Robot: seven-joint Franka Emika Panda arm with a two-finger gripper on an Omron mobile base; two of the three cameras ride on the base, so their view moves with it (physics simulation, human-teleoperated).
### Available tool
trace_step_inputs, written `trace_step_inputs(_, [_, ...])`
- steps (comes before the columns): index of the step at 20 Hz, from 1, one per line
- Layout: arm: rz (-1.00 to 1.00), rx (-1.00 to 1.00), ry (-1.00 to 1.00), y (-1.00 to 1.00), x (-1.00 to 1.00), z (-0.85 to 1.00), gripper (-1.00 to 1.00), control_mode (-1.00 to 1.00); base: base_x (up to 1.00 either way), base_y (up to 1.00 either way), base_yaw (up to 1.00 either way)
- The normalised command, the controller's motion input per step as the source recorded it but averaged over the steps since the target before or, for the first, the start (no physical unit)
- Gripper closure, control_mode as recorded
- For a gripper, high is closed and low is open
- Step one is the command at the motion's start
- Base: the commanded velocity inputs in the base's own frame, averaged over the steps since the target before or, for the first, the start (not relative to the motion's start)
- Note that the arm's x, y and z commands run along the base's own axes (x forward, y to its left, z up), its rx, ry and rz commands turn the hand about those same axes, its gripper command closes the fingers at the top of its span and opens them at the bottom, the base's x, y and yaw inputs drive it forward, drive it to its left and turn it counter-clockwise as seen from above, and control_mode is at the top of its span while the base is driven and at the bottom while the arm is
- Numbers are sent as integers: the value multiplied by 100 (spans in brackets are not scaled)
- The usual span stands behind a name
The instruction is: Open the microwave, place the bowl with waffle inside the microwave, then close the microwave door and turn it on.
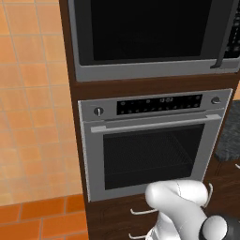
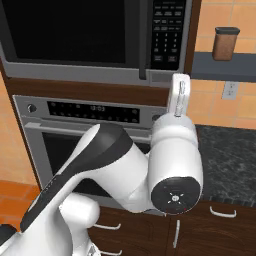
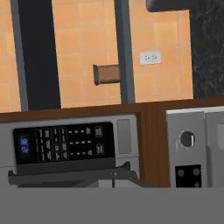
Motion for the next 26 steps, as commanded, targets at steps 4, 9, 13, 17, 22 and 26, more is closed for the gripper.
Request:
trace_step_inputs(4, [-9,15,-35,90,57,0,100,-100,0,0,0])
trace_step_inputs(9, [0,7,-16,69,49,0,100,-100,0,0,0])
trace_step_inputs(13, [0,2,2,-8,36,7,100,-100,0,0,0])
trace_step_inputs(17, [10,2,8,-20,60,5,100,-100,0,0,0])
trace_step_inputs(22, [13,5,2,-30,35,2,100,-100,0,0,0])
trace_step_inputs(26, [5,8,0,-32,36,0,100,-100,0,0,0])
